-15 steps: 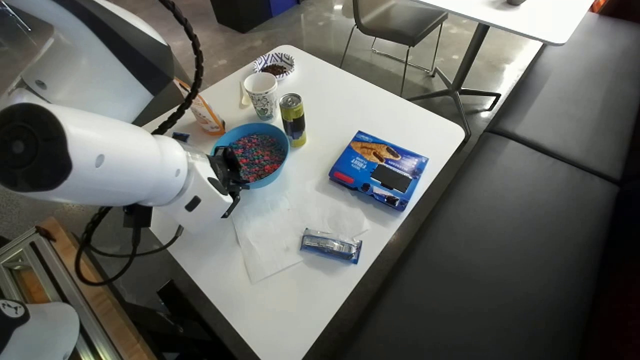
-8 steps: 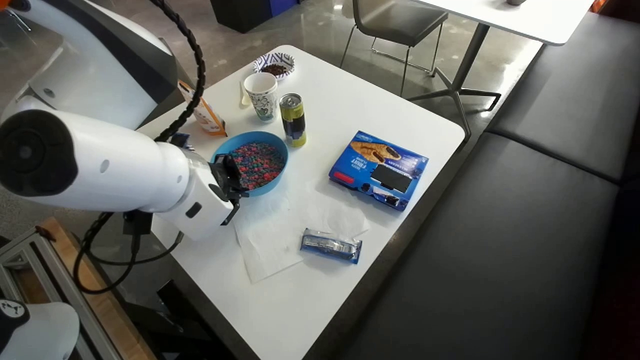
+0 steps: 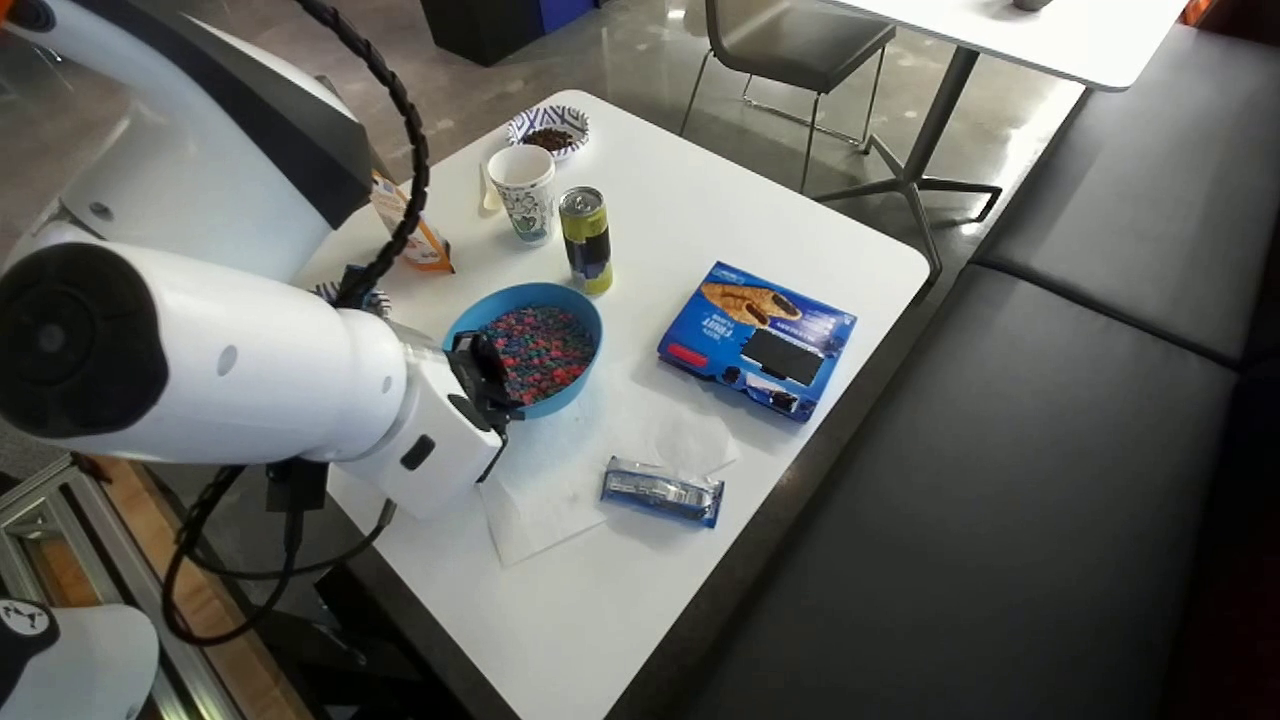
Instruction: Move the blue bowl backwards.
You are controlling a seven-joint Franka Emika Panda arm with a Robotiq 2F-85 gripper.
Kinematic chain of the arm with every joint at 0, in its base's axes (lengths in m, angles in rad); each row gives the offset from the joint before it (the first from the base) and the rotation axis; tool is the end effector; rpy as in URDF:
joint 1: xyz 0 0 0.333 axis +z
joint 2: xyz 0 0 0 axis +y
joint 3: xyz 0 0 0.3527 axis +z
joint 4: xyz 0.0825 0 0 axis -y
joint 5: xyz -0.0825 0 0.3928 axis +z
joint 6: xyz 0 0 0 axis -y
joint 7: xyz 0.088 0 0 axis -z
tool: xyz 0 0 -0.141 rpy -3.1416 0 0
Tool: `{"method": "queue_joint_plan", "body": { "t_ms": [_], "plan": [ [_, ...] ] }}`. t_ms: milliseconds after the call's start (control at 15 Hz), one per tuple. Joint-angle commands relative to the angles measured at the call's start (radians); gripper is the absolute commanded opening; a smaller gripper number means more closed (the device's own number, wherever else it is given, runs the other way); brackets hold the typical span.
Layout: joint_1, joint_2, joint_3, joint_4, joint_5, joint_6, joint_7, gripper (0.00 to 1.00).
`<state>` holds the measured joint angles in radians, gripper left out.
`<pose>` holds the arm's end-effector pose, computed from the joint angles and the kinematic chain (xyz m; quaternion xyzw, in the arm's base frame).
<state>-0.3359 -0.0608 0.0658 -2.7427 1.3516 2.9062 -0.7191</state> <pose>0.3614 -0.1539 0.2386 -0.8871 0.4006 -0.1782 0.1441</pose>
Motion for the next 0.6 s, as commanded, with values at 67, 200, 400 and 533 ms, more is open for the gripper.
{"method": "queue_joint_plan", "body": {
  "t_ms": [67,200,400,533],
  "plan": [
    [-0.048,-0.122,-0.037,-0.02,-0.146,-0.114,0.072,0.01],
    [-0.064,-0.141,-0.04,-0.011,-0.213,-0.143,0.1,0.01],
    [-0.096,-0.197,-0.041,-0.013,-0.342,-0.21,0.159,0.01],
    [-0.121,-0.242,-0.042,-0.012,-0.433,-0.267,0.211,0.01]
  ]
}}
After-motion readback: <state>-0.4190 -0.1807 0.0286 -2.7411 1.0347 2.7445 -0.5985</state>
